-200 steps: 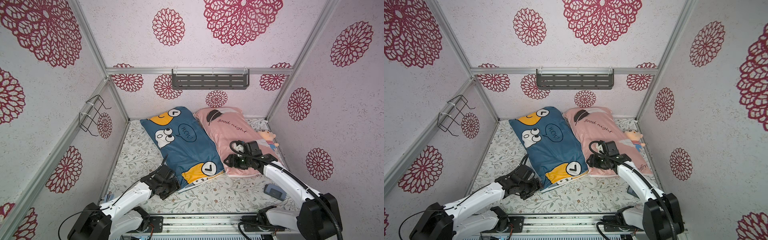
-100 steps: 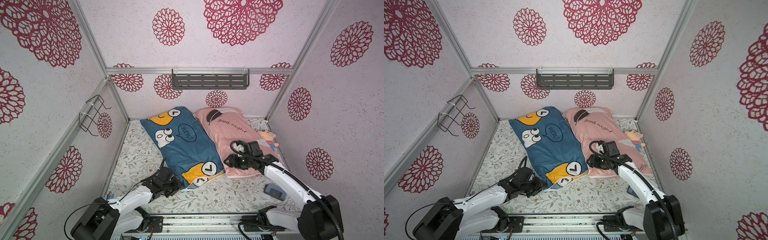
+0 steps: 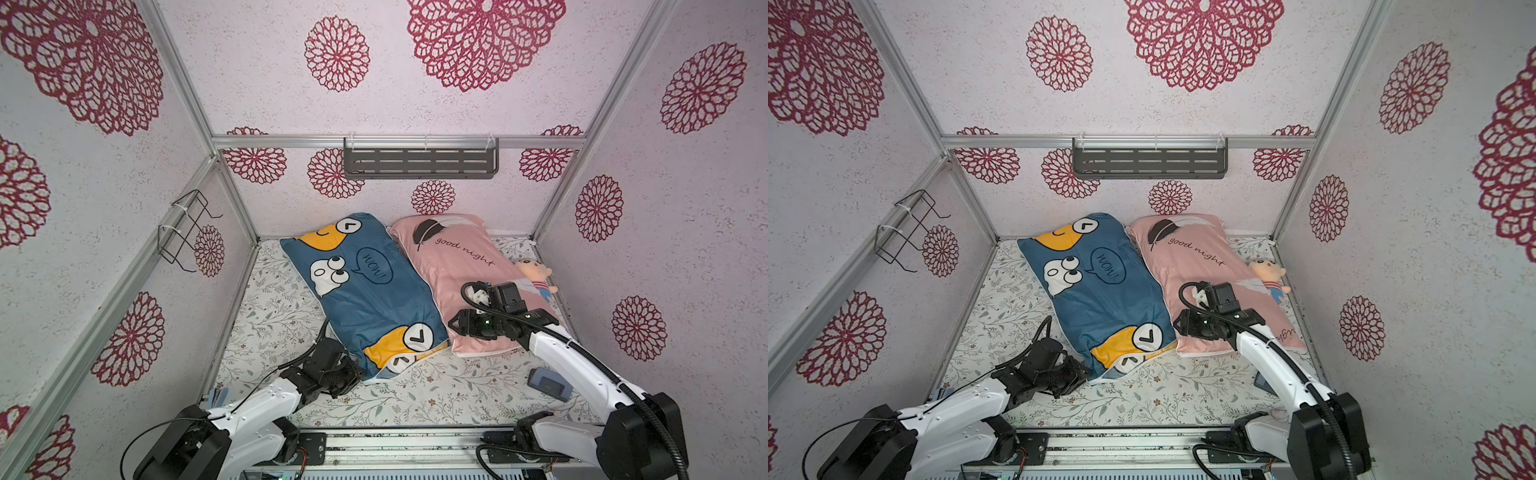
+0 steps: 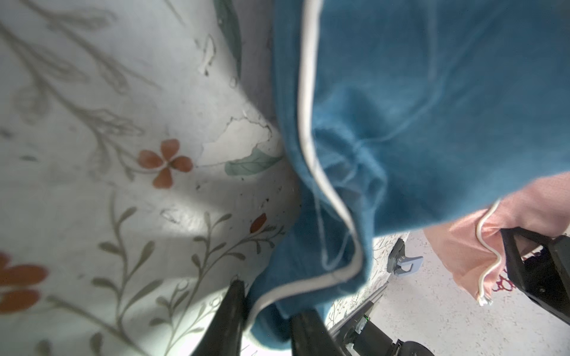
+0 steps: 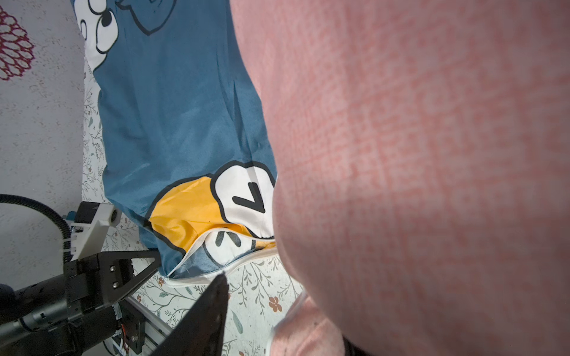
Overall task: Zip up pillowcases
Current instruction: Pick up the pillowcase from the center of the board.
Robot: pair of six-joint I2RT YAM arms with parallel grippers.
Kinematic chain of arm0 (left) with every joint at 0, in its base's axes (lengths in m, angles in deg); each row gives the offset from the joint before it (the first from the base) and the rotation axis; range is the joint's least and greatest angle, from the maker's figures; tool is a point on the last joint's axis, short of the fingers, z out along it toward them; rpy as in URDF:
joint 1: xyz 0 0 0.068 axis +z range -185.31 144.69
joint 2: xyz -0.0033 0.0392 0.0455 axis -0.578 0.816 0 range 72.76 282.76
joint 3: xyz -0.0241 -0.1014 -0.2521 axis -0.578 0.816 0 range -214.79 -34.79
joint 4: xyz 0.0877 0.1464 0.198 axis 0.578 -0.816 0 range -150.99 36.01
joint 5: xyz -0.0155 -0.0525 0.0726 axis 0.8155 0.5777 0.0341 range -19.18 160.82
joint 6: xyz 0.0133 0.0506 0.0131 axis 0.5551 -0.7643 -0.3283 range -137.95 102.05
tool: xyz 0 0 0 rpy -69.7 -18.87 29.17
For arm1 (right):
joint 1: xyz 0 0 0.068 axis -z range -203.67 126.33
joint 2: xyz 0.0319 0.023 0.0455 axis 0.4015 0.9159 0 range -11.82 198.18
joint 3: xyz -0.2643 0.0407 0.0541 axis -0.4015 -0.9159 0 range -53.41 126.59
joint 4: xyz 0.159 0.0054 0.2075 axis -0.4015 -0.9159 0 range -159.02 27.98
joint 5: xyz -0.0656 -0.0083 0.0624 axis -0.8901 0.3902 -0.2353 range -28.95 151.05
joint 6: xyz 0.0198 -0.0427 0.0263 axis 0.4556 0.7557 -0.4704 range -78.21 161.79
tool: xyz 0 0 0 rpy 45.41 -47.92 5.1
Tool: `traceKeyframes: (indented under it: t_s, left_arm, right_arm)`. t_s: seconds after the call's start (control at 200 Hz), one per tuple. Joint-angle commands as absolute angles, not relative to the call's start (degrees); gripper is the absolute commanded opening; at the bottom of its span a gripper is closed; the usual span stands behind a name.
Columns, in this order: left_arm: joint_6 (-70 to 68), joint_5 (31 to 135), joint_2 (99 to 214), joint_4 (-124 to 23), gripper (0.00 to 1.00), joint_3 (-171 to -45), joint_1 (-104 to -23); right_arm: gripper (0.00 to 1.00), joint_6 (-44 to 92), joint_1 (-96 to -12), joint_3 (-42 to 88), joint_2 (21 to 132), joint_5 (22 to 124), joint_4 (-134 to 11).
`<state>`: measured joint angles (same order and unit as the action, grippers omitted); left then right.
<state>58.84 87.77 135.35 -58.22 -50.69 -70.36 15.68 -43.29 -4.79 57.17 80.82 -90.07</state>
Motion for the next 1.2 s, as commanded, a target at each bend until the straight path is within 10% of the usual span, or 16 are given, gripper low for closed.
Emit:
traceKeyframes:
  t_s: [0.0, 0.24, 0.62, 0.881, 1.196]
  left_arm:
    - [58.68, 88.53, 134.94, -56.34, 0.22, -52.12, -71.04]
    - [58.36, 87.41, 129.17, -62.93, 0.00, -54.27, -71.44]
    - [56.24, 88.46, 129.09, -65.68, 0.00, -55.77, -72.25]
    - [64.36, 87.50, 123.34, -58.73, 0.86, -48.06, -73.61]
    - [71.50, 79.56, 114.32, -59.69, 0.91, -39.59, -80.55]
  right_arm:
    - [0.57, 15.63, -43.00, -3.64, 56.21, 80.29, -90.72]
    - [0.51, 10.22, -53.56, -5.00, 57.90, 82.28, -85.37]
    - [0.33, -3.52, -68.94, -7.84, 69.06, 90.34, -63.73]
    - [0.28, -8.18, -72.01, -9.56, 71.98, 93.22, -57.36]
    - [0.25, -6.14, -70.01, -9.40, 71.17, 92.42, -59.14]
